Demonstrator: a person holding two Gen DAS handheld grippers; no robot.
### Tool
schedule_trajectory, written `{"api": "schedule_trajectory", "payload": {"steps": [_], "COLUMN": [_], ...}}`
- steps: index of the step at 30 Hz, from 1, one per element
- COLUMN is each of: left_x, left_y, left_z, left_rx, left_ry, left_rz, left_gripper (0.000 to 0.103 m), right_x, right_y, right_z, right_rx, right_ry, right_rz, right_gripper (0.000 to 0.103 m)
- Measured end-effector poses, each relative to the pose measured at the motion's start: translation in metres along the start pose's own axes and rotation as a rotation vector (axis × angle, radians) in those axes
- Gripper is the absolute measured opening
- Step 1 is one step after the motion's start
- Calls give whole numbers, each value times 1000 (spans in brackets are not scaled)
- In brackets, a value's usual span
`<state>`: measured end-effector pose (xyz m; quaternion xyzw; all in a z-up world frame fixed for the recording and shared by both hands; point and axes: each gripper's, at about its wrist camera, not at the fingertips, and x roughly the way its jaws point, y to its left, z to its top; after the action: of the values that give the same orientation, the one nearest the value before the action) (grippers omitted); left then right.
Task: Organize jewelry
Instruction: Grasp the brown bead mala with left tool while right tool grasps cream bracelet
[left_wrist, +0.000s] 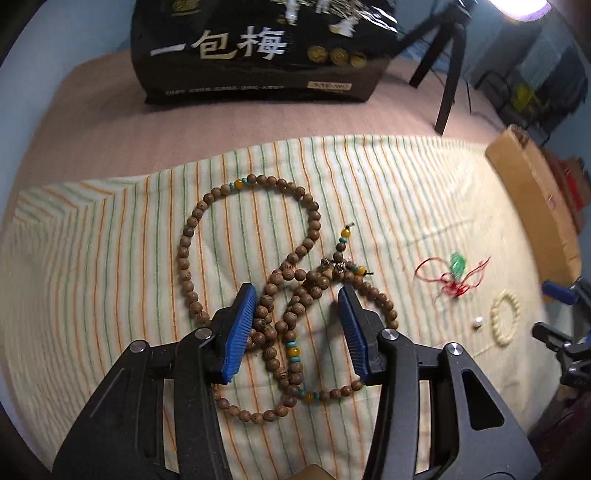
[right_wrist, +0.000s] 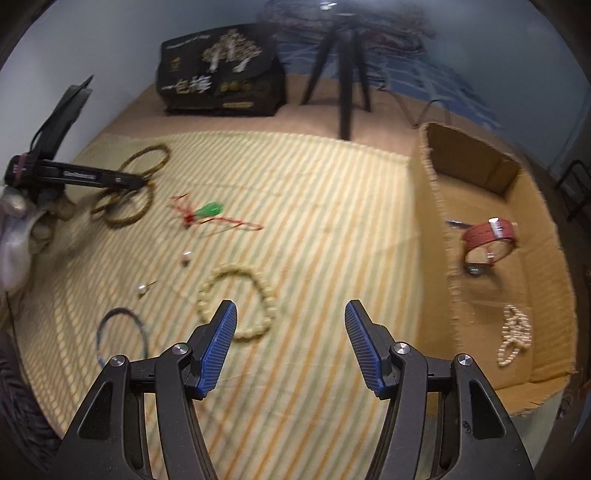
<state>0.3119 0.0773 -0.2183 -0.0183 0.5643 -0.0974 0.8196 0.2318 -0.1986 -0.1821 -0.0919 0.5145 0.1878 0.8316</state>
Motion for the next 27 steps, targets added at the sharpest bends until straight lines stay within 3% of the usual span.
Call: {"api": "schedule_trajectory", "payload": {"steps": [5, 14, 16, 20, 25, 27], "left_x": [3, 10, 12, 11, 8, 5], "left_y": [-5, -10, -13, -14, -9, -6], "left_z": [-1, 1, 1, 2, 0, -2], "left_rx": [14, 33, 42, 51, 33, 20], "left_ry": [-10, -24, -27, -37, -43, -45], "left_rz": [38, 75, 82, 90, 75, 69], "left_gripper": [46, 44, 40, 23, 12, 11], "right_x": [11, 26, 29, 39, 43, 43], "right_y": [15, 4, 5, 11, 19, 22], "right_z": [-1, 7, 8, 7, 9, 9], "right_rx": [-48, 34, 34, 15, -3, -4], "right_ry": [26, 44, 50, 81, 83, 83], "right_rz": [-37, -33, -32, -40, -32, -24], "right_gripper": [60, 60, 60, 60, 36, 18]}}
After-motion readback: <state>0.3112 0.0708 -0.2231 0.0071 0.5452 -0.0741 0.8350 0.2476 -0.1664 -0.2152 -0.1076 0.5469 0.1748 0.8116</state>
